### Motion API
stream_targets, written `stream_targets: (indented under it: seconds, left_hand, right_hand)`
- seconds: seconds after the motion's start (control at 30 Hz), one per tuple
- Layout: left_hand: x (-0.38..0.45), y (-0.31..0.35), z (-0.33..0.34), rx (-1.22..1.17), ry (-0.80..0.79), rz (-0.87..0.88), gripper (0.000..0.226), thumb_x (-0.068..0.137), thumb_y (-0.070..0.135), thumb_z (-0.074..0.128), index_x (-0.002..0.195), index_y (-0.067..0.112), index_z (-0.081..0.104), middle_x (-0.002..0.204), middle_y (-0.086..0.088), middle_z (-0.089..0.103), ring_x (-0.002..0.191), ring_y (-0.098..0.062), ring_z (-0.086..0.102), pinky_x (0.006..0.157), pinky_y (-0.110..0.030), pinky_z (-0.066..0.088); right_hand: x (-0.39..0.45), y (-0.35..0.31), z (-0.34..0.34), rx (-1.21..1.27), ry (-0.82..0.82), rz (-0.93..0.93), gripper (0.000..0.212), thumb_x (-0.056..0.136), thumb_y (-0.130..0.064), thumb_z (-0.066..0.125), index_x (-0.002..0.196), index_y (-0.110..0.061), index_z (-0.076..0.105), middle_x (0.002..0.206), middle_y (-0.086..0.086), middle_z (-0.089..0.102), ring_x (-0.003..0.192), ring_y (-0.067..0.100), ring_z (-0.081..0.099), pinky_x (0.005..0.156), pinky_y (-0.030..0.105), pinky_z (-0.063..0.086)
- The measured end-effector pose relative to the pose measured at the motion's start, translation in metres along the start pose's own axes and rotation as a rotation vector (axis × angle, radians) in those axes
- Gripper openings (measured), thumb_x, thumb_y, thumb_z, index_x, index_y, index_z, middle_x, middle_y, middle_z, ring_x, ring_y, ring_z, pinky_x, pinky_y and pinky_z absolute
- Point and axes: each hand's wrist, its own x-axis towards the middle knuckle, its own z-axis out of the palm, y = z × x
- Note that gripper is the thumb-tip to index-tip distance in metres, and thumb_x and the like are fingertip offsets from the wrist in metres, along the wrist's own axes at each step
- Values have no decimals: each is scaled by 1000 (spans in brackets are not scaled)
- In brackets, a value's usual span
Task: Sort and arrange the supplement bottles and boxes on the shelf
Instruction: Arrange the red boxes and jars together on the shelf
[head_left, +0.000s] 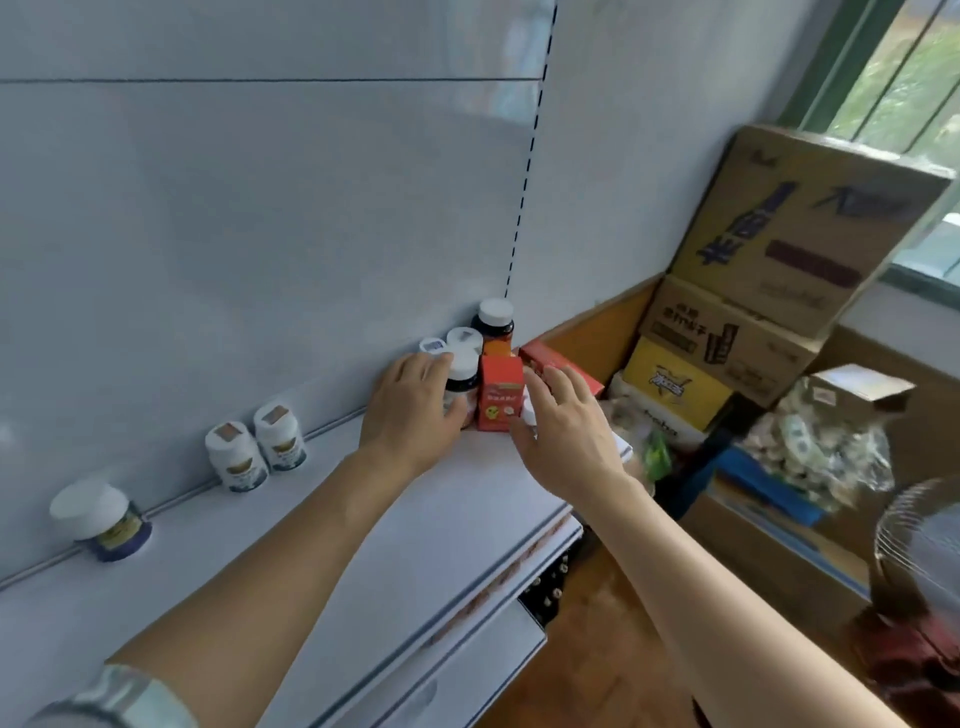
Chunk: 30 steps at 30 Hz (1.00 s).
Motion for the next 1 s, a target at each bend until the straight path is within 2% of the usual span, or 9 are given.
stream_targets:
  seconds: [0.07, 0.2, 0.3, 0.4, 0.47, 0.63, 0.73, 0.87, 1.0]
  left_hand:
    - [16, 1, 7, 25, -13, -33, 55, 90, 32, 57, 137, 4, 52, 136, -16, 56, 125, -35, 49, 107, -44, 38]
    - [40, 2, 24, 55, -13, -98, 58, 87, 40, 45, 133, 7, 56, 131, -15, 59, 122, -36, 51, 104, -44, 41]
    - [52, 4, 34, 52, -19, -119, 56, 89, 45, 40, 126, 9, 62, 123, -12, 64, 116, -34, 55, 99, -43, 45]
    - [56, 5, 40, 29, -20, -158, 48, 88, 42, 50, 118, 8, 65, 117, -11, 67, 109, -33, 59, 95, -41, 48]
    - [57, 7, 41, -3, -22, -196, 49, 86, 40, 55, 122, 9, 63, 123, -11, 65, 113, -33, 57, 98, -42, 46]
    - [54, 16, 32, -61, 21, -263, 46, 89, 40, 60, 125, 12, 63, 127, -6, 63, 116, -28, 56, 98, -36, 43]
    - [48, 19, 21, -131, 90, -344, 41, 93, 41, 62, 129, 21, 60, 125, 3, 60, 112, -18, 57, 94, -33, 46]
    - [36, 20, 5, -229, 178, -427, 38, 93, 44, 61, 125, 23, 62, 120, 3, 61, 104, -15, 60, 90, -34, 50]
    - [17, 20, -11, -331, 231, -511, 33, 90, 43, 65, 119, 26, 65, 120, 7, 63, 104, -10, 60, 89, -23, 47]
  right_hand:
    - [22, 9, 9, 27, -25, -31, 59, 95, -37, 50, 146, -11, 37, 147, 12, 44, 141, 32, 29, 117, 45, 30]
    - [58, 28, 24, 72, -92, -116, 56, 90, -35, 56, 140, -14, 42, 145, 15, 44, 141, 36, 28, 116, 46, 30]
    - [84, 45, 36, 109, -88, -218, 38, 82, -36, 57, 114, -14, 55, 112, 9, 60, 117, 33, 47, 101, 45, 43]
    - [97, 57, 42, 173, -121, -292, 40, 79, -45, 48, 105, -15, 56, 94, 3, 60, 103, 30, 50, 90, 41, 46]
    - [102, 64, 43, 199, -126, -353, 44, 79, -50, 46, 105, -16, 55, 94, 3, 60, 103, 29, 50, 87, 38, 46]
    - [113, 79, 34, 371, -97, -479, 36, 83, -39, 71, 111, -19, 61, 95, 1, 64, 95, 26, 56, 77, 31, 44]
    - [120, 80, 19, 545, -117, -523, 37, 86, -41, 70, 116, -24, 60, 104, -4, 63, 87, 18, 62, 73, 36, 53]
    - [127, 72, 4, 689, -173, -525, 36, 88, -42, 69, 119, -25, 62, 107, -8, 63, 87, 7, 63, 75, 29, 56]
    - [128, 57, 2, 773, -244, -502, 33, 89, -43, 67, 119, -30, 62, 107, -8, 64, 91, 4, 64, 77, 25, 57]
